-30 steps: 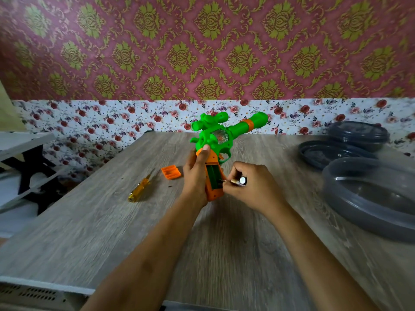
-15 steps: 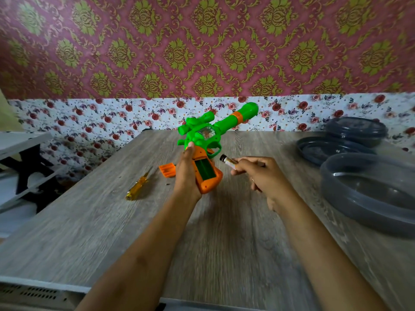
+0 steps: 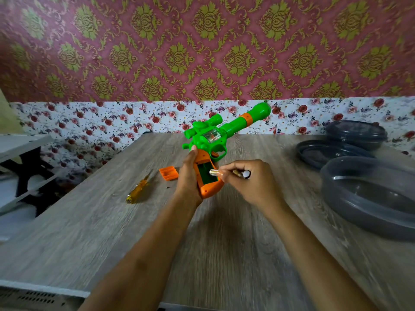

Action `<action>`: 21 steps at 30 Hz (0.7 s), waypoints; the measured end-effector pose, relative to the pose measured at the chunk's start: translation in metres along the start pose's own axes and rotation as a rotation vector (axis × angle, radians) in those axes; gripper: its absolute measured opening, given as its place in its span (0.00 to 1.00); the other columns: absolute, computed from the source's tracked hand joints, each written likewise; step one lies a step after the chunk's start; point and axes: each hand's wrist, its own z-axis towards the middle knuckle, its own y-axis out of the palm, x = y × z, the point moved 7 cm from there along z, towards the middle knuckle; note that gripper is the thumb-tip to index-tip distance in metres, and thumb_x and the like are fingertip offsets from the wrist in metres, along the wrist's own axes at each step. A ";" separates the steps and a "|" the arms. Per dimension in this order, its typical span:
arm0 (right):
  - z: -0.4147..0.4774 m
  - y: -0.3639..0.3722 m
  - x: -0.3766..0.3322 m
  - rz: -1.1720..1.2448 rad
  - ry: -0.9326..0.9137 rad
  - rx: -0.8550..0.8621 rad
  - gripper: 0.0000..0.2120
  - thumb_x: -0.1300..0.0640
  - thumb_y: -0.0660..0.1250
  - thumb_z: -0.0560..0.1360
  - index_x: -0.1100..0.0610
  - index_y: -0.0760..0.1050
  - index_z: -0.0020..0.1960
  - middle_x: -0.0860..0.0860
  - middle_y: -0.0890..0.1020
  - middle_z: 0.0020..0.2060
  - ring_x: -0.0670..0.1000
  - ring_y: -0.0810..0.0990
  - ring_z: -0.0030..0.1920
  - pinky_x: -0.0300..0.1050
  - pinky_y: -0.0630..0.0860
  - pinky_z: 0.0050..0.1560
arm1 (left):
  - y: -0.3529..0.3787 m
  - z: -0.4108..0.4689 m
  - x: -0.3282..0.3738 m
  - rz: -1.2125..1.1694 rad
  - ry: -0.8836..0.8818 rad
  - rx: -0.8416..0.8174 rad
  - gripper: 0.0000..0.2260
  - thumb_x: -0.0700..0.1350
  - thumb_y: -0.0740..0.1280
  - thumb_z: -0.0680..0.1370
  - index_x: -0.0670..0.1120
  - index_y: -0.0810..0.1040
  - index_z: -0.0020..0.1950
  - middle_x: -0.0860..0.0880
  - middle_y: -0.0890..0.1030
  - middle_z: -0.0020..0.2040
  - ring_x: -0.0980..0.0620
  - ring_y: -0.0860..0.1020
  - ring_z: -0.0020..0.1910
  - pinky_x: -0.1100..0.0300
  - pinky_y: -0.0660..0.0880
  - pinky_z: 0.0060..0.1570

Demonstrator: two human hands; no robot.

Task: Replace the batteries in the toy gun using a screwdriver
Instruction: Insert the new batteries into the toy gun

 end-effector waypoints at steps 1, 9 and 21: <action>-0.001 0.000 -0.003 -0.073 -0.038 0.021 0.07 0.54 0.72 0.70 0.56 0.84 0.45 0.47 0.85 0.37 0.42 0.80 0.37 0.38 0.74 0.37 | 0.000 -0.001 0.000 0.013 0.000 0.002 0.17 0.55 0.57 0.80 0.43 0.76 0.48 0.44 0.79 0.36 0.48 0.76 0.35 0.59 0.75 0.35; -0.006 0.002 -0.022 -0.434 -0.184 0.091 0.11 0.48 0.66 0.70 0.53 0.83 0.45 0.49 0.85 0.43 0.53 0.83 0.44 0.45 0.77 0.39 | 0.003 -0.009 0.006 0.052 0.119 0.093 0.29 0.56 0.69 0.72 0.40 0.70 0.66 0.33 0.76 0.60 0.41 0.78 0.48 0.51 0.78 0.43; 0.000 0.012 0.013 -0.212 0.087 -0.099 0.11 0.53 0.73 0.69 0.52 0.83 0.51 0.48 0.84 0.49 0.48 0.81 0.51 0.47 0.77 0.53 | -0.002 -0.006 0.009 0.092 0.174 0.126 0.13 0.49 0.64 0.78 0.45 0.72 0.59 0.42 0.77 0.42 0.51 0.77 0.28 0.61 0.75 0.28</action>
